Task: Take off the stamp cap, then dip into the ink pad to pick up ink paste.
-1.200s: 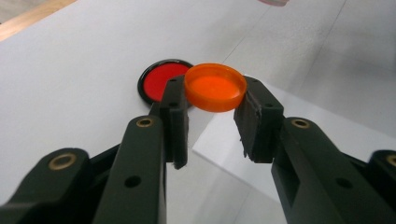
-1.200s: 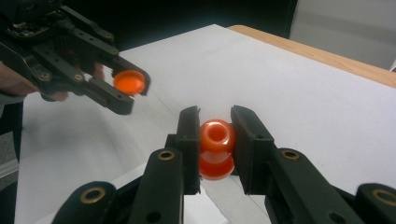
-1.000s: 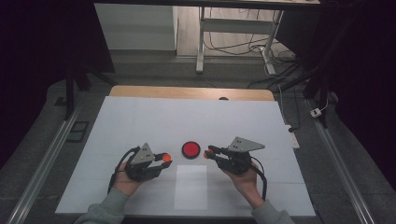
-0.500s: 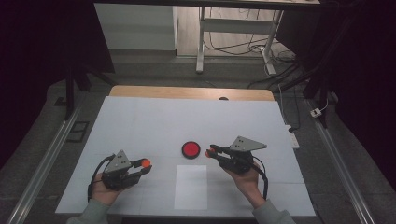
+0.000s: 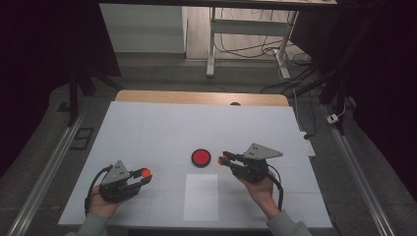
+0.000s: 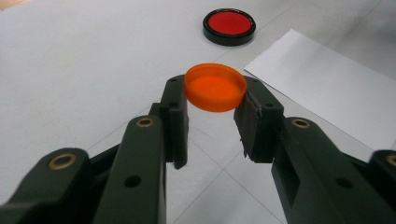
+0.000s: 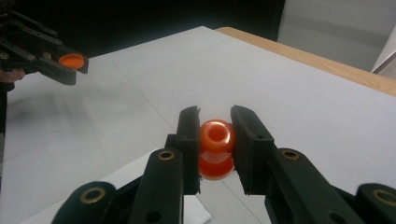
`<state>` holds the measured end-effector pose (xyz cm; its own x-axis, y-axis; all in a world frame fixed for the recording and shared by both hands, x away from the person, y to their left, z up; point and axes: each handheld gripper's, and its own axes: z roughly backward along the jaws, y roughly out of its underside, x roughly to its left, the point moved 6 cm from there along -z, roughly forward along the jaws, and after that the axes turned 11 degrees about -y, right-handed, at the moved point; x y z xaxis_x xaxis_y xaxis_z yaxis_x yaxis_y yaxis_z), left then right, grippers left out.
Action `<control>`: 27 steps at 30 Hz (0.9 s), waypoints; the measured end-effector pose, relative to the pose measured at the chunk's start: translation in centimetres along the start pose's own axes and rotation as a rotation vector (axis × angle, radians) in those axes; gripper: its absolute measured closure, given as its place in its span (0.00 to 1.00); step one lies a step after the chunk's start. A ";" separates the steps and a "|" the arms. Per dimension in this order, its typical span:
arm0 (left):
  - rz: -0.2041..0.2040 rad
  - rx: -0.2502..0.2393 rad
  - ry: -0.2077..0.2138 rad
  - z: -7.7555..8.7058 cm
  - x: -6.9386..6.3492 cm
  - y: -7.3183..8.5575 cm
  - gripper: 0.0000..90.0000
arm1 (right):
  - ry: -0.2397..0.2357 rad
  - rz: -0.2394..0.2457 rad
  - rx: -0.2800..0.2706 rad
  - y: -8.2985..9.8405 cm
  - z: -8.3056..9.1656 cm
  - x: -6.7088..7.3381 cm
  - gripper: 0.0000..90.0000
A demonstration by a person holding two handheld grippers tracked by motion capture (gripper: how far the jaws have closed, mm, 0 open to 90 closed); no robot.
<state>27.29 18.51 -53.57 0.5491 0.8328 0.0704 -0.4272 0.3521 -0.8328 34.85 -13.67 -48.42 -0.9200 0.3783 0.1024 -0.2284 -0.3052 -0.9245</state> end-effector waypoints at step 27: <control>-0.006 0.011 0.005 -0.5 -0.2 -0.1 0.73 | -0.014 0.000 -0.001 -0.3 -1.0 -0.1 0.80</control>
<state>27.59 18.13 -53.77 0.5554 0.8285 0.0720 -0.4318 0.3613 -0.8265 35.32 -12.70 -48.48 -0.9243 0.3661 0.1079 -0.2286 -0.3046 -0.9246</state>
